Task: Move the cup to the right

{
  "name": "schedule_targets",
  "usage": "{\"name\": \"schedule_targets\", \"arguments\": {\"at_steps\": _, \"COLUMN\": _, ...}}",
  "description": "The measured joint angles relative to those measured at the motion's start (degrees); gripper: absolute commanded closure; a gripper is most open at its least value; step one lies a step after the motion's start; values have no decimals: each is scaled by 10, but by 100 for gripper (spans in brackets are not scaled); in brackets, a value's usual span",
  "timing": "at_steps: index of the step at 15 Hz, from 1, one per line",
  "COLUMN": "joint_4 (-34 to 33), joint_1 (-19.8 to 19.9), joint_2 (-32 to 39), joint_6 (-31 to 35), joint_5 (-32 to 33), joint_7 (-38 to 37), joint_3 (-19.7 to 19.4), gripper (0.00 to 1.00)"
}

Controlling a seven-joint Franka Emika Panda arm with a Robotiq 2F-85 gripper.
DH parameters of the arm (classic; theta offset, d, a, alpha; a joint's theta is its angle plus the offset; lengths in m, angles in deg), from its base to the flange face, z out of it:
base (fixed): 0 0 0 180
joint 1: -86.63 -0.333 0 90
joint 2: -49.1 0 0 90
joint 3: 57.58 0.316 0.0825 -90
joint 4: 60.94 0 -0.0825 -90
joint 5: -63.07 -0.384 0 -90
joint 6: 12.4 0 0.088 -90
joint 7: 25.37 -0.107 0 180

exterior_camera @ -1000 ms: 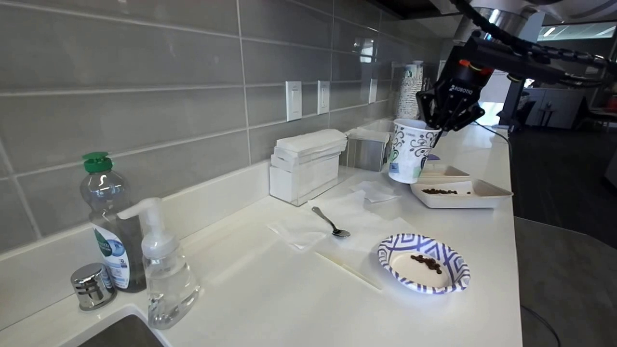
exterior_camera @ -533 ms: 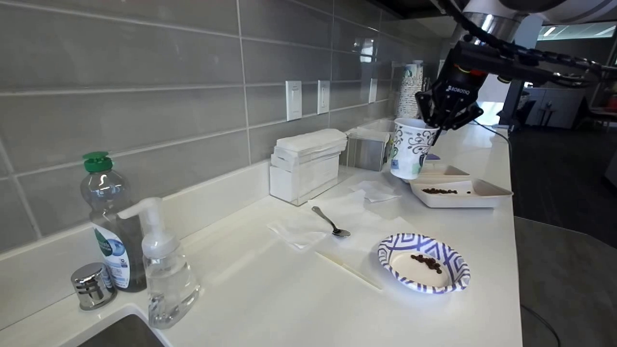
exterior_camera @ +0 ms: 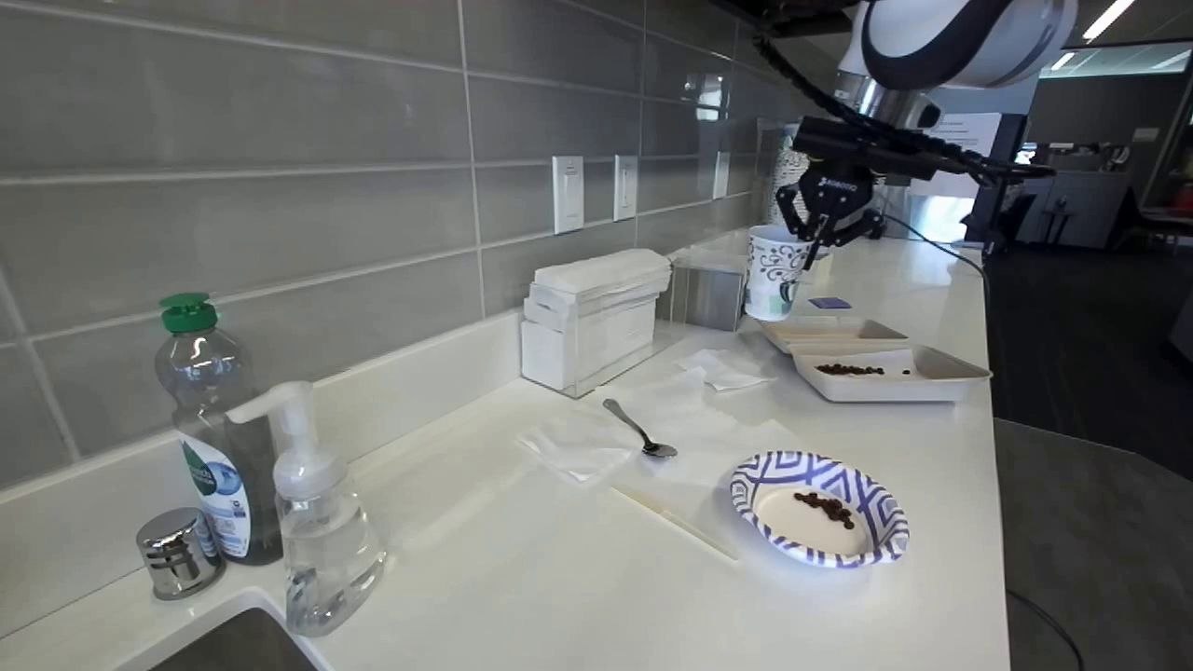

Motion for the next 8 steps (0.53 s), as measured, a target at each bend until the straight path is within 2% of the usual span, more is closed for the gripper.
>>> {"name": "schedule_targets", "arguments": {"at_steps": 8, "joint_4": -173, "joint_1": -33, "joint_2": 163, "joint_6": -1, "joint_5": -2, "joint_7": -63, "joint_3": -70, "gripper": 99}}
